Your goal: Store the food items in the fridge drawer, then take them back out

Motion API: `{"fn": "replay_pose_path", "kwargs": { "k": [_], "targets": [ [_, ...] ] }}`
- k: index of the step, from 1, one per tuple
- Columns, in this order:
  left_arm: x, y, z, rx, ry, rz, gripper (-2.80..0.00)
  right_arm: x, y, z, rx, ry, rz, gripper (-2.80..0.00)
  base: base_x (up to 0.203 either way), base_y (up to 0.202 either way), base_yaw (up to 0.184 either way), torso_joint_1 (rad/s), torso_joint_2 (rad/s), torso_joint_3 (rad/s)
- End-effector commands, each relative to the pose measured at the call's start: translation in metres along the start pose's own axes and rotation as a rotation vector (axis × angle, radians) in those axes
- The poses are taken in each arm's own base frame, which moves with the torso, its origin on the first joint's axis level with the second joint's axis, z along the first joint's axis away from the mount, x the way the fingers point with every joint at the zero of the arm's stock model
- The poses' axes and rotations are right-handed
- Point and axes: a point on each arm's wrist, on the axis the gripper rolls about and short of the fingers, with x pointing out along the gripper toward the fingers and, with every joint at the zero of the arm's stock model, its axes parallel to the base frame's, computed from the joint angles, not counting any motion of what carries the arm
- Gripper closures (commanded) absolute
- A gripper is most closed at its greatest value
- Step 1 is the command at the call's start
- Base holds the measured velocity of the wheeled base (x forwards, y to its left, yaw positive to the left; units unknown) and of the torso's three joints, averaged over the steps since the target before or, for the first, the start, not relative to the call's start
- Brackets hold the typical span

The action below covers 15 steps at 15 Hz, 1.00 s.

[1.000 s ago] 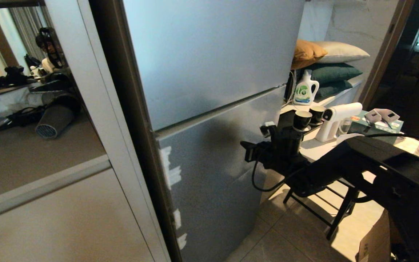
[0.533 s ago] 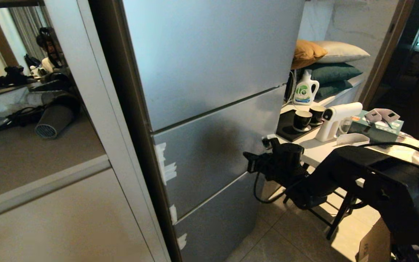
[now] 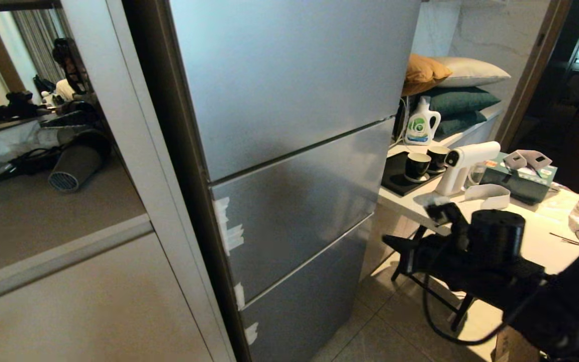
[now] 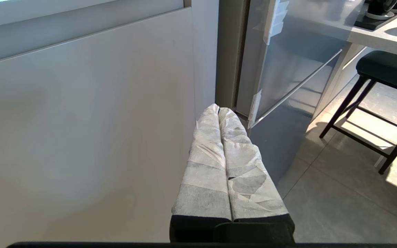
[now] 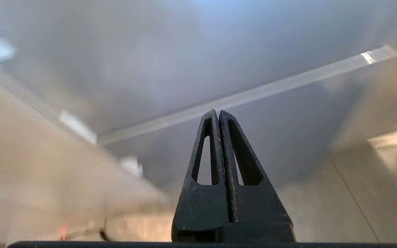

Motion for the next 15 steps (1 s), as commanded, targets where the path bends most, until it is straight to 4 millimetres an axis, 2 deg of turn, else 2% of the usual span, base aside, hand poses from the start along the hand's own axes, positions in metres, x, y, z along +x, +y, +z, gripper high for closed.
{"fn": "replay_pose_path", "kwargs": {
  "k": [1, 6, 7, 10, 12, 15],
  "targets": [
    [0.001, 0.0, -0.003, 0.0, 0.01, 0.0, 0.0, -0.065, 0.009, 0.008, -0.024, -0.056, -0.054, 0.0, 0.0, 0.0, 0.0, 0.0, 0.0, 0.0],
    [0.001, 0.0, -0.003, 0.0, 0.01, 0.0, 0.0, -0.141, 0.016, 0.002, -0.071, -0.199, -0.288, 0.0, 0.0, 0.0, 0.0, 0.0, 0.0, 0.0],
    [0.001, 0.0, -0.003, 0.0, 0.01, 0.0, 0.0, -0.153, 0.018, 0.005, -0.075, -0.244, -0.321, 0.0, 0.0, 0.0, 0.0, 0.0, 0.0, 0.0],
    [0.001, 0.0, -0.003, 0.0, 0.01, 0.0, 0.0, -0.208, 0.029, 0.012, -0.093, -0.398, -0.401, 0.0, 0.0, 0.0, 0.0, 0.0, 0.0, 0.0],
    [0.001, 0.0, -0.003, 0.0, 0.01, 0.0, 0.0, -0.246, 0.034, 0.0, -0.108, -0.432, -0.45, 0.0, 0.0, 0.0, 0.0, 0.0, 0.0, 0.0],
    [0.001, 0.0, -0.003, 0.0, 0.01, 0.0, 0.0, -0.278, 0.037, -0.048, -0.125, -0.266, -0.524, 0.0, 0.0, 0.0, 0.0, 0.0, 0.0, 0.0]
  ]
}}
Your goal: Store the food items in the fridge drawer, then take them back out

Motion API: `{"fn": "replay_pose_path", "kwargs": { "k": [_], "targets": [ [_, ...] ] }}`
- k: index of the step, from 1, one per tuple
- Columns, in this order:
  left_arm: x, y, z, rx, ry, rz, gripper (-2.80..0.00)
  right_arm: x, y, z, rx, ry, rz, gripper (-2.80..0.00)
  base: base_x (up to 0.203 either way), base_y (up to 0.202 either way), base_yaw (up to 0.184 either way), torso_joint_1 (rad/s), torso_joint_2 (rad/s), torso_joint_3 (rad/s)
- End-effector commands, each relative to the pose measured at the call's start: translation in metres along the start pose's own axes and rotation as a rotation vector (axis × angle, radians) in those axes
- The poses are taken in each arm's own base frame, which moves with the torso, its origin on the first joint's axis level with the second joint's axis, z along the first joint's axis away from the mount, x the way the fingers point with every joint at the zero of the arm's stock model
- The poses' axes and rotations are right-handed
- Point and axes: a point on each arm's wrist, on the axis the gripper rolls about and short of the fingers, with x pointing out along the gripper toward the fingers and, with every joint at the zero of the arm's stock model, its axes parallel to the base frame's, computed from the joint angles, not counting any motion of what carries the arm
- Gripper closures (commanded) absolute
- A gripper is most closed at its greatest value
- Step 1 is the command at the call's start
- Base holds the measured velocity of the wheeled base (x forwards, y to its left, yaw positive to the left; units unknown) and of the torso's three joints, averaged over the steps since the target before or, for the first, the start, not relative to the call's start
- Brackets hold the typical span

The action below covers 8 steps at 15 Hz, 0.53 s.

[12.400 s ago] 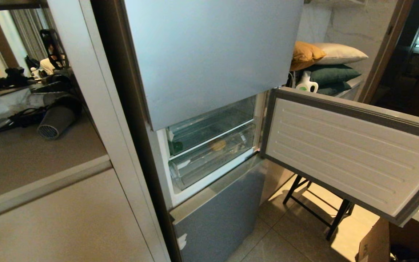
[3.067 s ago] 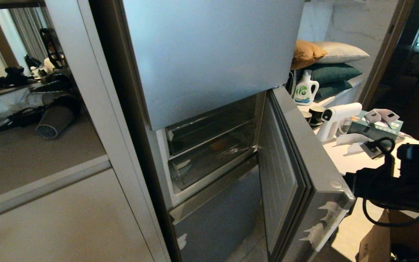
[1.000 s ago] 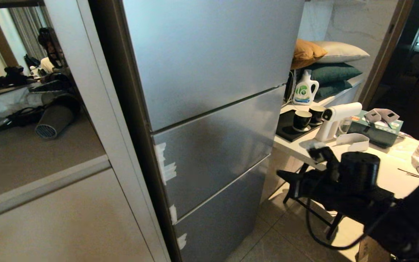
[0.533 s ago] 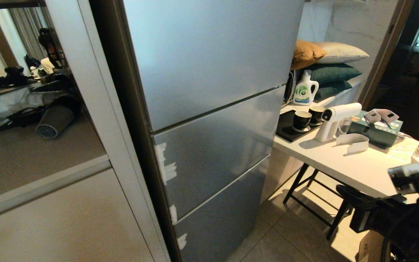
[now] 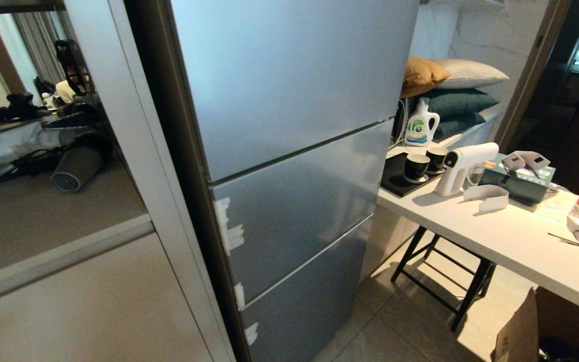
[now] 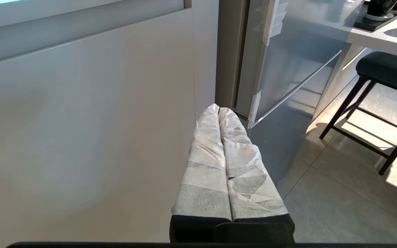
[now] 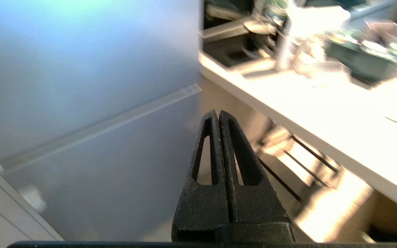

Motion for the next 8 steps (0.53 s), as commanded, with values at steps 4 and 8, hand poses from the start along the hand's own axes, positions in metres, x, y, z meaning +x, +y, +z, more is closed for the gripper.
{"fn": "replay_pose_path", "kwargs": {
  "k": [4, 8],
  "targets": [
    [0.001, 0.0, -0.003, 0.0, 0.01, 0.0, 0.0, -0.069, -0.004, -0.056, -0.04, 0.063, 0.004, 0.0, 0.0, 0.0, 0.0, 0.0, 0.0, 0.0],
    [0.001, 0.0, -0.003, 0.0, 0.008, 0.0, 0.0, -0.075, -0.004, -0.063, 0.055, 0.033, -0.016, 0.0, 0.0, 0.0, 0.0, 0.0, 0.0, 0.0]
  ]
}}
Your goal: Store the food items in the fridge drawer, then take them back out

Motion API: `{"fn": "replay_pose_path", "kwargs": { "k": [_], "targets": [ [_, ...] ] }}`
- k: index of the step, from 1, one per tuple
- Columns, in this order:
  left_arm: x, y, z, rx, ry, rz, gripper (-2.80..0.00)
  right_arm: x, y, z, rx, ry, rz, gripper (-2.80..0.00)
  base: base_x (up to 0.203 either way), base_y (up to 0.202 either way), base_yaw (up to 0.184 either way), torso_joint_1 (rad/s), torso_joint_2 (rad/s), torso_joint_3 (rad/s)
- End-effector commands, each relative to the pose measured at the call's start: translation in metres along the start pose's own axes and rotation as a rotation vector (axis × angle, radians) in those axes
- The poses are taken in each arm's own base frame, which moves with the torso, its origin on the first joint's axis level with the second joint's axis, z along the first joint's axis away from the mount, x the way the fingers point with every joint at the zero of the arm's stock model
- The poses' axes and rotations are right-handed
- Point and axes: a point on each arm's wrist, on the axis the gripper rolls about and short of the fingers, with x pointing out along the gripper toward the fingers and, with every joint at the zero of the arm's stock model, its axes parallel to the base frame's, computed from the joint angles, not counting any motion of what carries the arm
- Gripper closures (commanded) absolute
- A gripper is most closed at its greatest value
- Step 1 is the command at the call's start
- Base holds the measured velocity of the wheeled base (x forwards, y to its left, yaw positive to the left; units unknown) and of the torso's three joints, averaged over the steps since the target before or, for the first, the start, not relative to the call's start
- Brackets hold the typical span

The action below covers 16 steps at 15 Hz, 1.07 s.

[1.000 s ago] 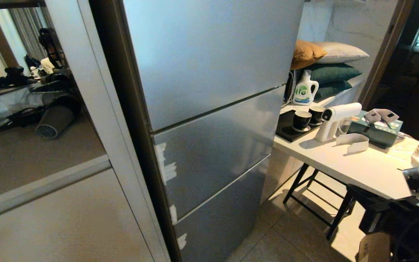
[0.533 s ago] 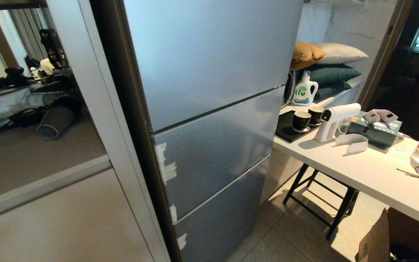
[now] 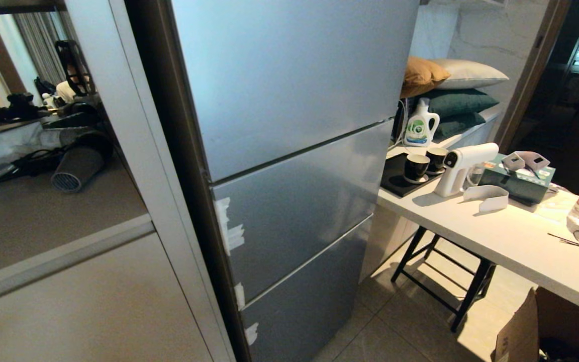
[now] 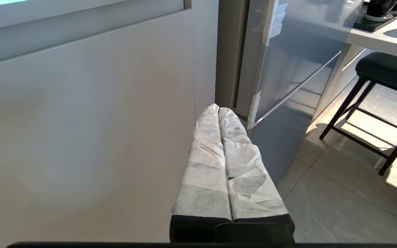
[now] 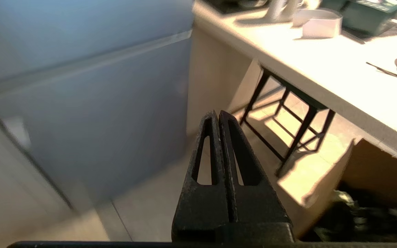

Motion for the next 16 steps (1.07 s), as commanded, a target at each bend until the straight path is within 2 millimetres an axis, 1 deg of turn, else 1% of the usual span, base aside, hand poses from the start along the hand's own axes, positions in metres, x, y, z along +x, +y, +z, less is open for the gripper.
{"fn": "replay_pose_path", "kwargs": {
  "k": [1, 4, 7, 16],
  "targets": [
    [0.0007, 0.0, -0.0029, 0.0, 0.01, 0.0, 0.0, -0.0036, 0.0, -0.0035, 0.057, -0.039, -0.015, 0.0, 0.0, 0.0, 0.0, 0.0, 0.0, 0.0],
    [0.0007, 0.0, -0.0029, 0.0, 0.01, 0.0, 0.0, -0.0037, 0.0, -0.0031, 0.052, -0.04, -0.016, 0.0, 0.0, 0.0, 0.0, 0.0, 0.0, 0.0],
    [0.0007, 0.0, -0.0031, 0.0, 0.011, 0.0, 0.0, -0.0037, 0.0003, -0.0035, -0.009, -0.036, -0.006, 0.0, 0.0, 0.0, 0.0, 0.0, 0.0, 0.0],
    [0.0007, 0.0, -0.003, 0.0, 0.01, 0.0, 0.0, -0.0037, 0.0003, -0.0034, 0.001, -0.037, -0.006, 0.0, 0.0, 0.0, 0.0, 0.0, 0.0, 0.0]
  ]
}}
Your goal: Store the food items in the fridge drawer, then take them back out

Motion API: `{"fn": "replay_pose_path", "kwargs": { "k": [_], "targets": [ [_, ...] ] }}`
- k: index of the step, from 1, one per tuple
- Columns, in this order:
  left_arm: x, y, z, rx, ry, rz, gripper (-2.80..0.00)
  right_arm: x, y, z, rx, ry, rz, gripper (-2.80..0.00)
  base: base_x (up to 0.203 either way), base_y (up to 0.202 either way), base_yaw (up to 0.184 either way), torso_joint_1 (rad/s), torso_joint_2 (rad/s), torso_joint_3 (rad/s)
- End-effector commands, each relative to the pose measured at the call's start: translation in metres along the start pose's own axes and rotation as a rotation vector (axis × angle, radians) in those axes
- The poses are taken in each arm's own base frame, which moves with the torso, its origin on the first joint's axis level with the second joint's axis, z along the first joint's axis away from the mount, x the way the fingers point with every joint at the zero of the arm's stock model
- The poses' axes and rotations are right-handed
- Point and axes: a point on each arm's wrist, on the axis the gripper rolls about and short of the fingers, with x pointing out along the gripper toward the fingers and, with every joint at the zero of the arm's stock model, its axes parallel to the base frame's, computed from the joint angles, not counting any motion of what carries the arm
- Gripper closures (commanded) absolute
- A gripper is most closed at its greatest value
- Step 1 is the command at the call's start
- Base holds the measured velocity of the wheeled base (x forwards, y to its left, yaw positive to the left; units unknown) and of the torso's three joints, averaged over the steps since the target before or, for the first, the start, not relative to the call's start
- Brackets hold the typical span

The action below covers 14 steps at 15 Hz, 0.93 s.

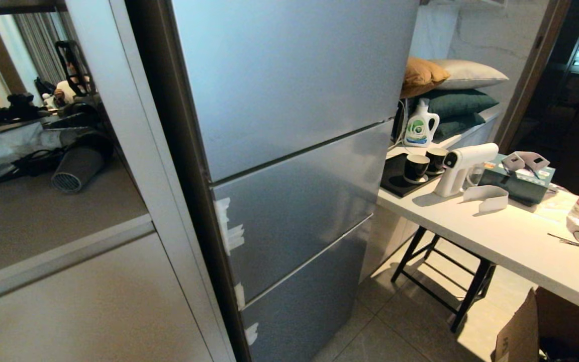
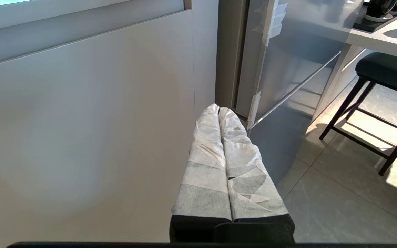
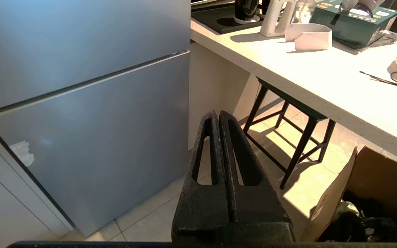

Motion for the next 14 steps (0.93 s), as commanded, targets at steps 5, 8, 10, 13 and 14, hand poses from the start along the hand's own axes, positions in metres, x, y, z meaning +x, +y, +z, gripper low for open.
{"fn": "replay_pose_path", "kwargs": {
  "k": [5, 8, 10, 13, 14],
  "targets": [
    [0.0007, 0.0, -0.0029, -0.002, 0.01, 0.0, 0.0, 0.0002, 0.0, 0.0, -0.002, 0.003, 0.0, 0.0, 0.0, 0.0, 0.0, -0.068, 0.17, 0.093],
    [0.0007, 0.0, -0.0029, 0.0, 0.01, 0.0, 0.0, 0.0002, -0.0001, 0.0, 0.008, 0.003, -0.003, 0.0, 0.0, 0.0, 0.0, -0.134, 0.31, 0.171],
    [0.0007, 0.0, -0.0029, 0.0, 0.01, 0.0, 0.0, 0.0002, -0.0001, 0.0, 0.008, 0.003, -0.002, 0.0, 0.0, 0.0, 0.0, -0.13, 0.31, 0.181],
    [0.0007, 0.0, -0.0029, 0.0, 0.01, 0.0, 0.0, 0.0002, -0.0001, 0.0, 0.009, 0.003, -0.004, 0.0, 0.0, 0.0, 0.0, -0.134, 0.32, 0.18],
    [0.0007, 0.0, -0.0029, 0.0, 0.01, 0.0, 0.0, 0.0002, -0.0001, 0.0001, 0.01, 0.001, -0.003, 0.0, 0.0, 0.0, 0.0, -0.129, 0.33, 0.178]
  ]
}}
